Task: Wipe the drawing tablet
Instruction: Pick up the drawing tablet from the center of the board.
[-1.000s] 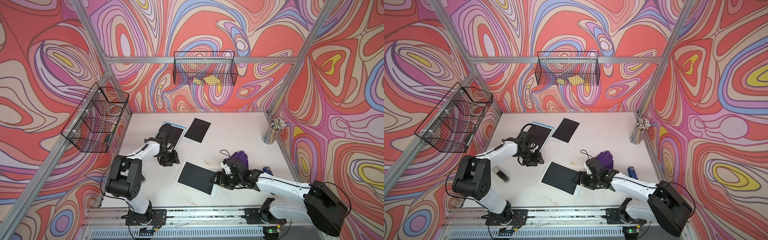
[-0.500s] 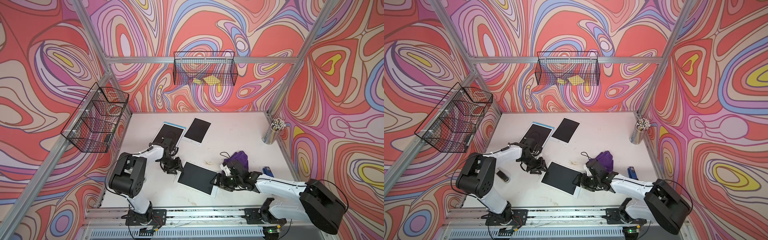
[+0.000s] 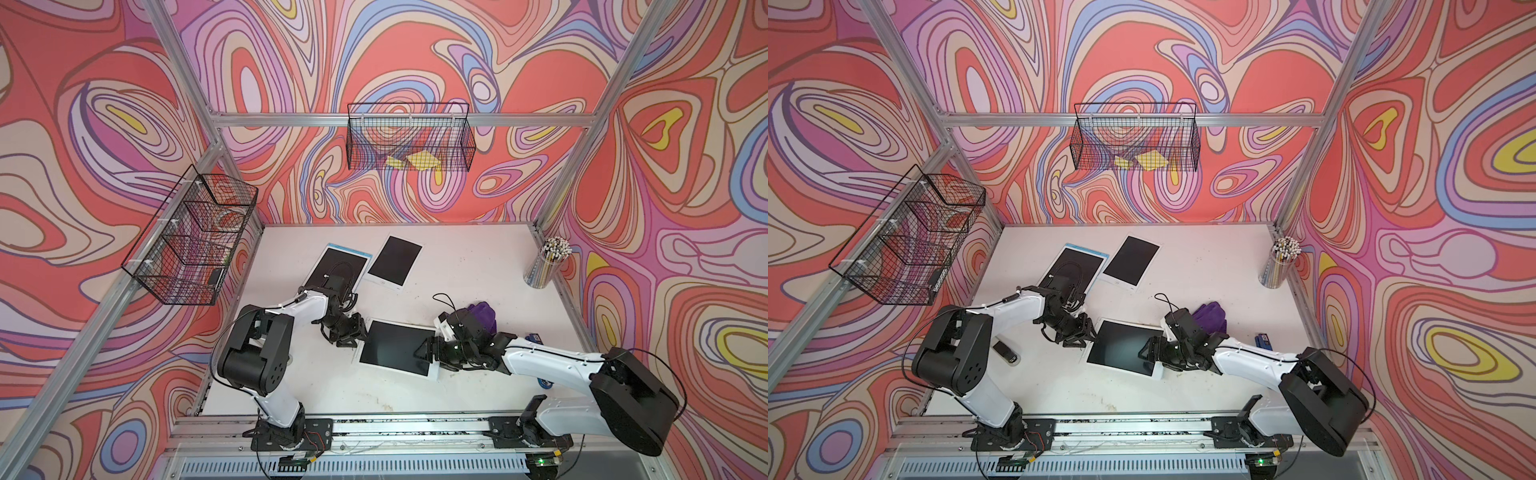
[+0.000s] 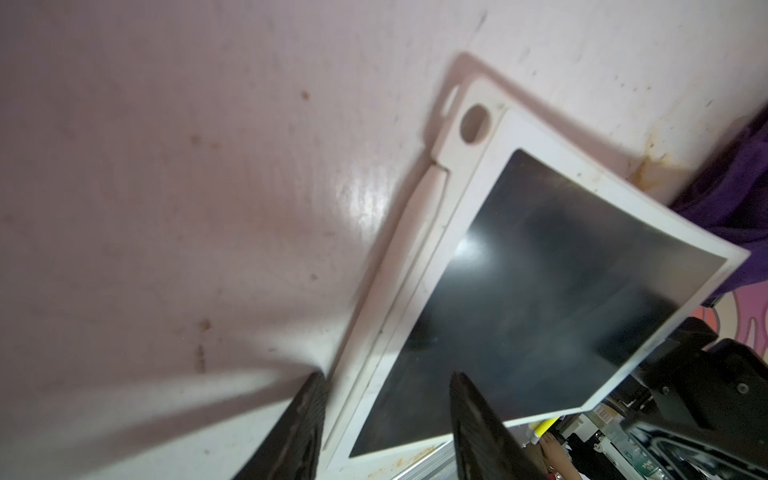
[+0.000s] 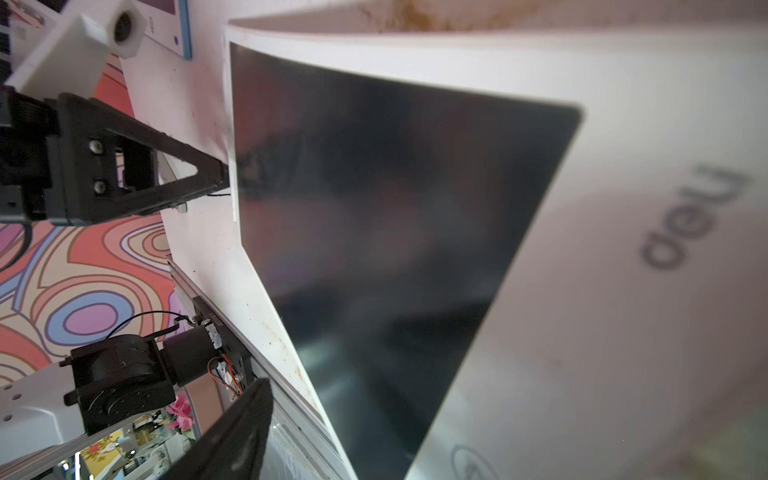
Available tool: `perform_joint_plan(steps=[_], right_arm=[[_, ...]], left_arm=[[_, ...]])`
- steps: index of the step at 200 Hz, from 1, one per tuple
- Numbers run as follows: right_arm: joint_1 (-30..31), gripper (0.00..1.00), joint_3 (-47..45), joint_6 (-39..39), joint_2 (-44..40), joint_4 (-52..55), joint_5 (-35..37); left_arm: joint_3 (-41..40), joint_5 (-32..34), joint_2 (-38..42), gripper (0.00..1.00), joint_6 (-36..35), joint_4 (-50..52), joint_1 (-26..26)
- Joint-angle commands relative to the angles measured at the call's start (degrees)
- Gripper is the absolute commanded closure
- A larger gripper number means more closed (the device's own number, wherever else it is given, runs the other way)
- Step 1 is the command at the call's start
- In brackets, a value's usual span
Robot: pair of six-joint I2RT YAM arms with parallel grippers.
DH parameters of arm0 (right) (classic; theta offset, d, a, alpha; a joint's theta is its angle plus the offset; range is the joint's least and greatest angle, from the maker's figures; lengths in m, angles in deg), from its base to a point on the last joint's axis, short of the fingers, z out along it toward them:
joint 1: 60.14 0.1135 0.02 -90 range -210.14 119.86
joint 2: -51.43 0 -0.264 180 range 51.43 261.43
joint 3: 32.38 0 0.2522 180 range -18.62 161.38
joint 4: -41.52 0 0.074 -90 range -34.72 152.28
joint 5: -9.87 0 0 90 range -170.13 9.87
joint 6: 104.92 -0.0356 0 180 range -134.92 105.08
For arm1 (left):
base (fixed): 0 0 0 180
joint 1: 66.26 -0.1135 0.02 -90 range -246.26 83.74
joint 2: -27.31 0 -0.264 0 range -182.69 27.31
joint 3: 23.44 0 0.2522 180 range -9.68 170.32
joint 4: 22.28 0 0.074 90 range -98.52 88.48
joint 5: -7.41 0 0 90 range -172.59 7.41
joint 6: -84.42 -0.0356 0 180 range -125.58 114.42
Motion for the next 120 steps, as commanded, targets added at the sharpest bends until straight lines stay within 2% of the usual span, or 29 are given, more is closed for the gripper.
perform_joint_plan(steps=[1, 50, 73, 120], right_arm=[[-0.49, 0.27, 2.11, 2.92, -2.04, 3.61, 2.89], [-1.88, 0.32, 2.15, 2.43, -4.06, -3.32, 0.98], [-1.97, 0.34, 2.99, 2.43, -4.27, -4.11, 0.83], [-2.10, 0.45, 4.62, 2.98, -5.31, -2.25, 0.65]], left_arm=[[-1.47, -0.50, -1.07, 0.48, 1.55, -2.94, 0.99], [-1.19, -5.29, -1.03, 0.48, 5.69, -8.94, 2.63], [-0.48, -5.67, -1.50, 0.48, 6.12, -9.32, 2.94], [0.33, -4.48, -1.07, 0.48, 5.22, -8.11, 3.05]])
